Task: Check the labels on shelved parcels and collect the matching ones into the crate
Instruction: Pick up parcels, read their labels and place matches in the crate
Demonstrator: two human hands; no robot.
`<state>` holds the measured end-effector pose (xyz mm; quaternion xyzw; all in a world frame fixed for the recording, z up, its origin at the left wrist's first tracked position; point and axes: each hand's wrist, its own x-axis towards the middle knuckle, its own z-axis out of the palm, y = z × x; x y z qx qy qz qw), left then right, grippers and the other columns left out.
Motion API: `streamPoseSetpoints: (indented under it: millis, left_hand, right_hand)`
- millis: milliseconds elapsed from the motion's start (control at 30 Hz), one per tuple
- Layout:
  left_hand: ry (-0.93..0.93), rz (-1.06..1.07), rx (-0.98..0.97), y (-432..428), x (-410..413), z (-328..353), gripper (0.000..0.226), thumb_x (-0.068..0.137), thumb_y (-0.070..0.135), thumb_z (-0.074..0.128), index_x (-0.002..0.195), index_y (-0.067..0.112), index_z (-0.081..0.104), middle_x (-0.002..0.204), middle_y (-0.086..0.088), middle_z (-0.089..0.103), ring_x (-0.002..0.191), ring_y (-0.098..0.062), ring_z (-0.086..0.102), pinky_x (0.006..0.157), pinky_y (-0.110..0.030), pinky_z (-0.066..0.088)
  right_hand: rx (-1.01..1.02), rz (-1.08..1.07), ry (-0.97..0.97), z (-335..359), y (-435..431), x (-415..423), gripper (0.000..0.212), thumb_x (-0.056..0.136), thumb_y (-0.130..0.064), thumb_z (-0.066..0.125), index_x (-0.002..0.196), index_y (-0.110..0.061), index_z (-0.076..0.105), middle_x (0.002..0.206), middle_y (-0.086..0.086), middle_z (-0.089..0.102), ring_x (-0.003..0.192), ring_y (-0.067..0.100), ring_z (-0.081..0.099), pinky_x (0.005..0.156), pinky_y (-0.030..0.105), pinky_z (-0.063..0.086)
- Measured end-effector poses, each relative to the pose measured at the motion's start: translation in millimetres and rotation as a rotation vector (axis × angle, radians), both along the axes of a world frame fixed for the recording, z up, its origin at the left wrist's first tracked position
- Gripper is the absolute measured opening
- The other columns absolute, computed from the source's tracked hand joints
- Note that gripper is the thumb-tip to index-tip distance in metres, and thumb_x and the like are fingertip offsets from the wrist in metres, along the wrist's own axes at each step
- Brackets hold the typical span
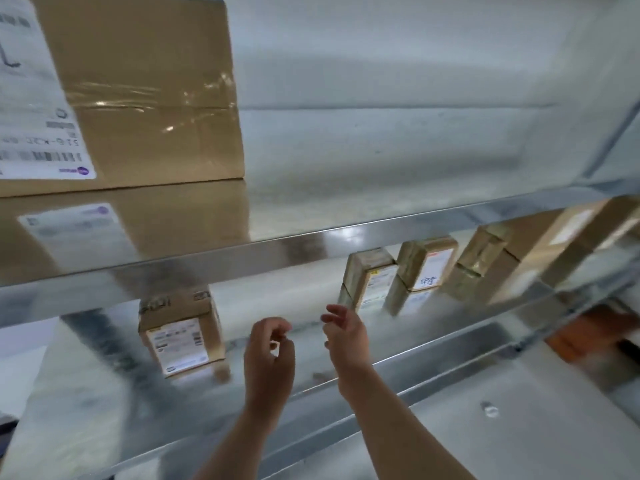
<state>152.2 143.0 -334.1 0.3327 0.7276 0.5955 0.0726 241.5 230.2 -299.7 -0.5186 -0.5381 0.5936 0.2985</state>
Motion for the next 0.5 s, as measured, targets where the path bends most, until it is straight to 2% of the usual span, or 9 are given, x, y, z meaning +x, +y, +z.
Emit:
streamPoseSetpoints:
  millis: [67, 133, 233, 300, 400, 500]
  left_hand:
    - [-0.014, -0.089, -0.044, 36, 20, 3, 0.039, 0.082, -0.008, 0.056, 0.091, 0.03, 0.06, 0.09, 0.01, 0.066, 0.087, -0.006, 0.063, 0.076, -0.025, 0.055]
    - [-0.047, -0.127, -0.086, 68, 35, 6, 0.048, 0.082, -0.014, 0.056, 0.091, 0.032, 0.058, 0.09, 0.01, 0.067, 0.086, -0.005, 0.062, 0.072, -0.014, 0.05]
    - [-0.095, -0.139, -0.149, 115, 55, 9, 0.039, 0.083, -0.012, 0.057, 0.091, 0.026, 0.057, 0.089, 0.006, 0.066, 0.082, -0.009, 0.062, 0.072, -0.022, 0.048]
    - [-0.136, -0.114, -0.198, 143, 62, 10, 0.027, 0.084, -0.01, 0.058, 0.092, 0.015, 0.056, 0.091, -0.001, 0.063, 0.081, -0.018, 0.059, 0.07, -0.024, 0.045]
    - [-0.206, -0.026, -0.27, 177, 63, 7, 0.025, 0.085, -0.006, 0.061, 0.103, 0.009, 0.053, 0.105, -0.011, 0.061, 0.079, -0.017, 0.057, 0.066, -0.025, 0.042]
    - [-0.281, 0.032, -0.279, 200, 63, -5, 0.045, 0.087, -0.004, 0.066, 0.127, 0.007, 0.049, 0.13, -0.011, 0.054, 0.109, -0.029, 0.064, 0.081, -0.031, 0.048]
  right_hand:
    - [0.03, -0.085, -0.01, 3, 37, 30, 0.033, 0.095, 0.001, 0.053, 0.113, -0.022, 0.066, 0.11, 0.002, 0.074, 0.086, 0.016, 0.063, 0.078, 0.031, 0.052]
    - [0.049, -0.14, -0.019, 4, 72, 54, 0.033, 0.096, 0.0, 0.052, 0.116, -0.022, 0.065, 0.116, 0.004, 0.073, 0.094, 0.02, 0.065, 0.084, 0.037, 0.054]
    - [0.015, -0.128, -0.009, 2, 121, 87, 0.043, 0.095, 0.001, 0.052, 0.133, -0.018, 0.059, 0.127, 0.006, 0.067, 0.109, 0.023, 0.063, 0.087, 0.034, 0.049]
    - [0.001, -0.037, -0.041, 1, 151, 104, 0.053, 0.096, 0.0, 0.053, 0.147, -0.016, 0.05, 0.14, 0.007, 0.061, 0.121, 0.024, 0.059, 0.094, 0.03, 0.042]
    - [0.019, 0.151, -0.145, -4, 192, 114, 0.068, 0.097, -0.002, 0.054, 0.161, -0.015, 0.034, 0.158, 0.009, 0.046, 0.143, 0.026, 0.046, 0.106, 0.029, 0.035]
    - [0.032, 0.299, -0.183, -10, 220, 111, 0.078, 0.094, -0.004, 0.055, 0.165, -0.02, 0.026, 0.167, 0.009, 0.035, 0.152, 0.028, 0.036, 0.12, 0.038, 0.035]
